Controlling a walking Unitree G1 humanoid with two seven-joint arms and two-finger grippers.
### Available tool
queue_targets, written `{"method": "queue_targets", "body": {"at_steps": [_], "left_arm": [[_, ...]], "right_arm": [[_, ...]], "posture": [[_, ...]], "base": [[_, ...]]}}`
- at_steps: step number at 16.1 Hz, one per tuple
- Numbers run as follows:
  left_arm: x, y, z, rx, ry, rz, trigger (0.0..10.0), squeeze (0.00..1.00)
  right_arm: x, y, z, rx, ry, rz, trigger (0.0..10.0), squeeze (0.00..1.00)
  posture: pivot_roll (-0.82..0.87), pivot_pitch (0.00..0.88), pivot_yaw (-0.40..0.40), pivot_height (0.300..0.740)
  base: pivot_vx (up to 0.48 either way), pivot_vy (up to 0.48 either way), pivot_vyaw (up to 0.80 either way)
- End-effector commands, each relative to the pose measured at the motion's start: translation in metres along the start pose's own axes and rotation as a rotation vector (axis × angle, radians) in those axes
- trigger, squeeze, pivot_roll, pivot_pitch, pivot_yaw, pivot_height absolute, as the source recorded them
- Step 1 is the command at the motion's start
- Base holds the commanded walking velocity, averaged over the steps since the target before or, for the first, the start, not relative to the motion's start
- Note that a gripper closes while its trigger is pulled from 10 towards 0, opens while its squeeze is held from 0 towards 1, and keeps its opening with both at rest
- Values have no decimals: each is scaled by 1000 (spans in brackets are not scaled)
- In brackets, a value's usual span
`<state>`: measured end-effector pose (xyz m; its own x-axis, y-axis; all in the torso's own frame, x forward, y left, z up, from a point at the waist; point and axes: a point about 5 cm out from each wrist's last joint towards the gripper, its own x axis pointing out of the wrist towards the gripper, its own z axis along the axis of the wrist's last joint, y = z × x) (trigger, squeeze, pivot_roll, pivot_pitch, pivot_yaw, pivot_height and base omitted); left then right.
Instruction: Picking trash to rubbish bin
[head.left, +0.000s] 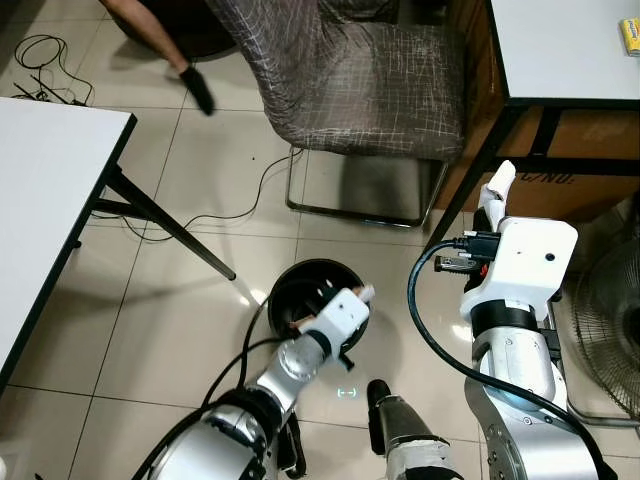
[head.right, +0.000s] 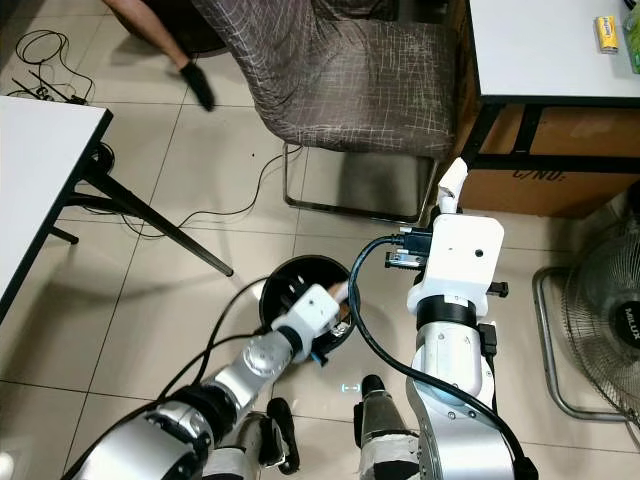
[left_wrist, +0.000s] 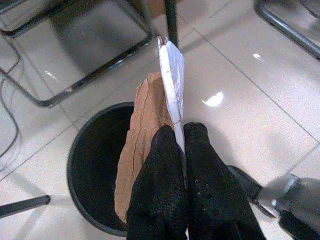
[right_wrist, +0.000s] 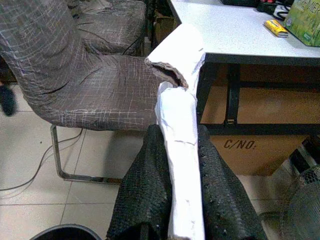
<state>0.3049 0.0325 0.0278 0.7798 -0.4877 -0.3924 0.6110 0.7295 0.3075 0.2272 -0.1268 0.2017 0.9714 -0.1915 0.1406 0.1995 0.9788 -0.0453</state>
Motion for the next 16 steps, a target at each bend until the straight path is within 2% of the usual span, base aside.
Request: {"method": "queue_targets", "body": {"at_steps": [1,2,5,13,14,15,16], "left_arm": [[-3,-1,-11,-20,49,19,7804,0],[-2,1,-10,-21,51,29,8314,0],[-1,13,-8,-21,61,88,8824,0],[-1,38,-1,-64,61,216,9098,0],[-1,42,0,-78,64,232,9176,890],[-1,44,0,-88,65,240,10000,1000],[-2,45,0,-87,65,246,10000,1000]], "right_arm": [[-6,7,5,56,12,-3,10000,0],[-7,7,5,56,13,-3,10000,0],[-8,7,6,58,17,0,10000,0],[-9,7,10,52,16,6,10000,0],[-9,8,11,52,15,8,10000,0],[-10,8,11,51,14,9,10000,0],[-10,8,11,51,14,10,10000,0]], "posture": [[-267,371,93,740],[-268,372,93,740],[-278,379,87,740],[-292,385,81,740],[-292,385,81,740],[-292,385,81,740],[-292,385,81,740]], "base": [[0,0,0],[0,0,0],[0,0,0],[0,0,0],[0,0,0],[0,0,0],[0,0,0]]}}
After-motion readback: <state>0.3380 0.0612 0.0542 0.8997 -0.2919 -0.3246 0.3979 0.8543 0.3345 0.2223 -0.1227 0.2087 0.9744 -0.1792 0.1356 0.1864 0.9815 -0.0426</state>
